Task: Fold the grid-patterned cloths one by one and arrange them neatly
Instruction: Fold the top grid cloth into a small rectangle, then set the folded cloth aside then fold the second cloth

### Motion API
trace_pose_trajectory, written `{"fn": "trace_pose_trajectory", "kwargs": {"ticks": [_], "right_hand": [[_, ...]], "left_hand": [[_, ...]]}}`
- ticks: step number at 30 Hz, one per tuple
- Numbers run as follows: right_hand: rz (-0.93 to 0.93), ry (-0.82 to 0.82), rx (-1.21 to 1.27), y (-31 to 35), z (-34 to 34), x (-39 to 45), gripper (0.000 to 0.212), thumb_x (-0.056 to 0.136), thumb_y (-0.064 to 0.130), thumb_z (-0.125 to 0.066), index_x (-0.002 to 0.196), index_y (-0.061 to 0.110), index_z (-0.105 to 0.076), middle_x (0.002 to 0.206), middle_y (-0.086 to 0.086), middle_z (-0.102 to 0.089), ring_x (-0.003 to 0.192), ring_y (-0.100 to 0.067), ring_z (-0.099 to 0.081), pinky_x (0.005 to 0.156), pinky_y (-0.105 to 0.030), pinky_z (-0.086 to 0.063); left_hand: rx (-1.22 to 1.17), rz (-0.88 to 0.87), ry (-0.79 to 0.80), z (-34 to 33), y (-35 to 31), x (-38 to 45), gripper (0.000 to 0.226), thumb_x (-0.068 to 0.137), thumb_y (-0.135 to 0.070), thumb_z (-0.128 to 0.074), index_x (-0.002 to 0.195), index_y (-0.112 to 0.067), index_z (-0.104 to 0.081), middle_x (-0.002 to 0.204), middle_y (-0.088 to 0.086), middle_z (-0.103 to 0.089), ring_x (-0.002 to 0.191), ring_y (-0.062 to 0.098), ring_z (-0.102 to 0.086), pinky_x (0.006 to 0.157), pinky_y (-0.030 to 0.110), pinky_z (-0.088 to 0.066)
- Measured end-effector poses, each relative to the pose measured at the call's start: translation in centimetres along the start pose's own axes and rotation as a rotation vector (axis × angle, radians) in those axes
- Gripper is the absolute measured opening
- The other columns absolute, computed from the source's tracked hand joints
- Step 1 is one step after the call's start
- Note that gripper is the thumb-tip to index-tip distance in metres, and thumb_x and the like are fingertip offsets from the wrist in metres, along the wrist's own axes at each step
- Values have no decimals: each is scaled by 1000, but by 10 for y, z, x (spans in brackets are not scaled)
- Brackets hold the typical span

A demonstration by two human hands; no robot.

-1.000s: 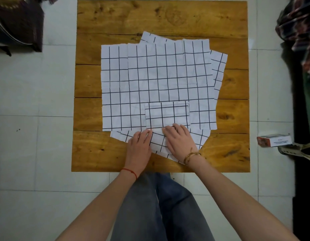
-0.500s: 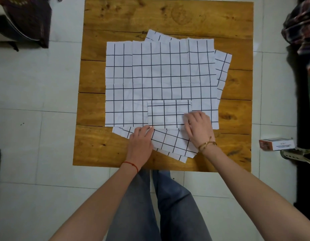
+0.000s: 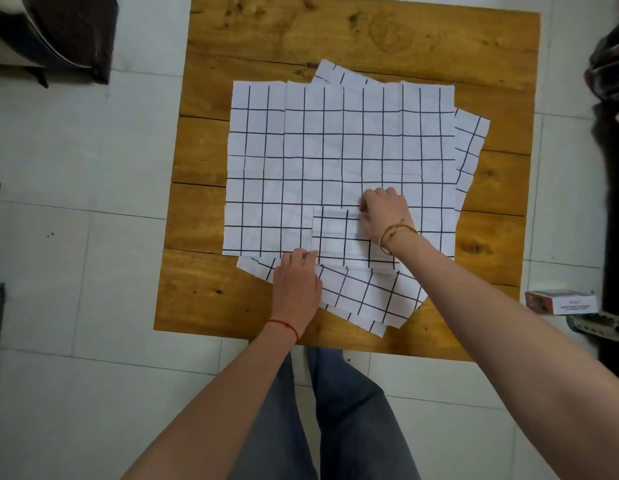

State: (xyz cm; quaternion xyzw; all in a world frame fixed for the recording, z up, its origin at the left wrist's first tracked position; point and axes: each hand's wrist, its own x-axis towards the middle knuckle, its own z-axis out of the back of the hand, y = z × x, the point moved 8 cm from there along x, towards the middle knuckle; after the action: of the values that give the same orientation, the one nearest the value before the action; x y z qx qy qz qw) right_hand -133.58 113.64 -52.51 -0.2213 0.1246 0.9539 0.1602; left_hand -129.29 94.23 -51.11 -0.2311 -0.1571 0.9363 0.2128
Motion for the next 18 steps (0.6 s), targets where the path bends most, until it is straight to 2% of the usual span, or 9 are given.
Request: {"fn": "trace_pose_trajectory", "kwargs": {"ticks": [2, 5, 8, 10, 12, 13, 15, 18], "right_hand": [[-49, 91, 205, -3, -3, -2, 17, 87, 18, -53, 99, 10, -62, 104, -10, -59, 101, -29, -52, 85, -36, -42], [-159, 204, 626, -1, -2, -13, 8, 84, 19, -60, 81, 12, -63, 89, -3, -64, 80, -17, -56, 70, -25, -42], [-240, 314, 926, 15, 1, -30, 19, 84, 18, -61, 65, 16, -57, 67, 4, -55, 62, -11, -48, 59, -22, -37], [-318, 356, 1153, 31, 0, -39, 23, 78, 14, -63, 57, 18, -54, 55, 7, -51, 53, -10, -47, 52, -20, -36], [-424, 394, 1429, 51, -8, -46, 12, 69, 13, -62, 60, 16, -54, 61, -1, -52, 59, -18, -51, 55, -25, -42], [-461, 406, 1519, 60, -12, -49, 8, 70, 11, -60, 66, 13, -55, 66, -5, -53, 63, -21, -53, 58, -27, -47], [-504, 407, 1620, 79, -18, -53, 7, 79, 6, -55, 74, 10, -55, 72, -7, -56, 66, -22, -56, 59, -29, -52], [-532, 352, 1591, 103, -29, -57, 11, 78, 7, -57, 70, 13, -53, 69, -6, -50, 61, -19, -49, 58, -30, -44]], "left_hand": [[-83, 53, -13, 4, 7, 0, 39, 94, -21, -51, 133, -18, -49, 125, 1, -52, 116, 15, -45, 97, 26, -42], [-320, 252, -62, 19, 29, -2, 25, 93, -25, -56, 116, -17, -53, 106, -1, -56, 99, 12, -52, 81, 21, -49], [-659, 494, 39, 22, 51, -4, 24, 94, -34, -56, 107, -13, -56, 93, -6, -59, 81, 3, -55, 62, 11, -43], [-883, 594, 145, 17, 58, -4, 32, 95, -41, -52, 109, -13, -59, 99, -4, -64, 88, 5, -59, 67, 16, -46], [-1126, 667, 189, 15, 64, -5, 28, 95, -42, -51, 109, -19, -60, 103, -3, -65, 98, 10, -62, 85, 26, -52], [-1247, 685, 185, 19, 67, -6, 22, 96, -39, -52, 105, -20, -59, 99, -4, -65, 98, 11, -63, 90, 28, -52], [-1401, 665, 124, 31, 79, -8, 18, 97, -30, -53, 107, -16, -59, 87, -4, -61, 88, 11, -63, 92, 30, -53], [-1412, 650, 24, 49, 113, -16, 29, 94, -19, -57, 123, -14, -54, 79, -2, -57, 79, 11, -58, 88, 31, -54]]}}
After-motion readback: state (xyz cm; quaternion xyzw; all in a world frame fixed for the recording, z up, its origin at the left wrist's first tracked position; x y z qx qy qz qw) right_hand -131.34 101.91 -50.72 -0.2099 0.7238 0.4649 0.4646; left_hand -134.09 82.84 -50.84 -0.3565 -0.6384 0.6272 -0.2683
